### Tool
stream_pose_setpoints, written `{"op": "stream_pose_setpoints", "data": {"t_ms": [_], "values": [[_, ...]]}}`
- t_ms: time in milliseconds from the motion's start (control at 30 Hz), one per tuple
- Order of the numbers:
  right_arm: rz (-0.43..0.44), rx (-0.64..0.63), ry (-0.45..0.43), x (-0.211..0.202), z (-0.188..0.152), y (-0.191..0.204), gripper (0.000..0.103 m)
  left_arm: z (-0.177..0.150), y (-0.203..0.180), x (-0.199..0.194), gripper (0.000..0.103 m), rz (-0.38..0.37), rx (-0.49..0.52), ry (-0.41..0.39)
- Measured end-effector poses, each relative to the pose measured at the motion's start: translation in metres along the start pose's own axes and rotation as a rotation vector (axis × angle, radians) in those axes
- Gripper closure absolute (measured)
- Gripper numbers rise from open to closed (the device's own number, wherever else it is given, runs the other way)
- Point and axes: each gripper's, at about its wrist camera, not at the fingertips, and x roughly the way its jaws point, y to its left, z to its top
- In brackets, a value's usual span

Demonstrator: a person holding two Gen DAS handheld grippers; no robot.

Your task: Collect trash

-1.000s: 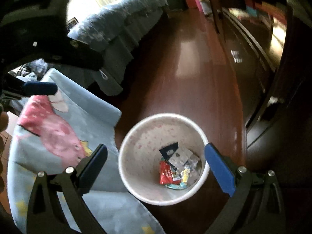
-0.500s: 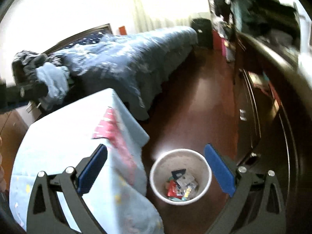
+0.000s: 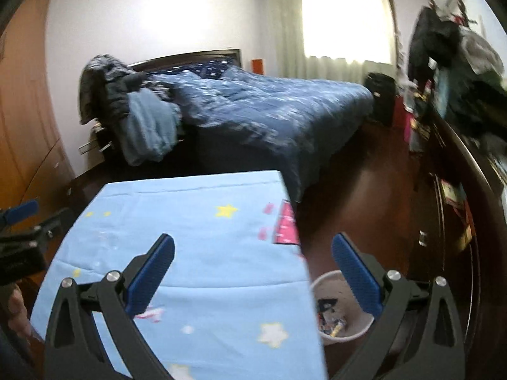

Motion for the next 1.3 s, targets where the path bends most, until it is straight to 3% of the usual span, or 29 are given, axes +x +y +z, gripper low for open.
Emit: {"op": "stream_pose_setpoints", "data": {"t_ms": [167, 467, 1300], "values": [[0.003, -0.041, -0.012, -0.014, 0.001, 0.048, 0.003, -0.012, 0.037, -0.016, 0.004, -0.008, -0.053, -0.017], [0.01, -0.075, 0.009, -0.018, -0.008, 0.096, 0.003, -0.033, 0.079, -0.026, 0.004, 0.011, -0.102, -0.019], [0.029, -0.067, 0.014, -0.014, -0.009, 0.088, 0.003, -0.032, 0.08, -0.027, 0.004, 0.037, -0.09, -0.016]]}}
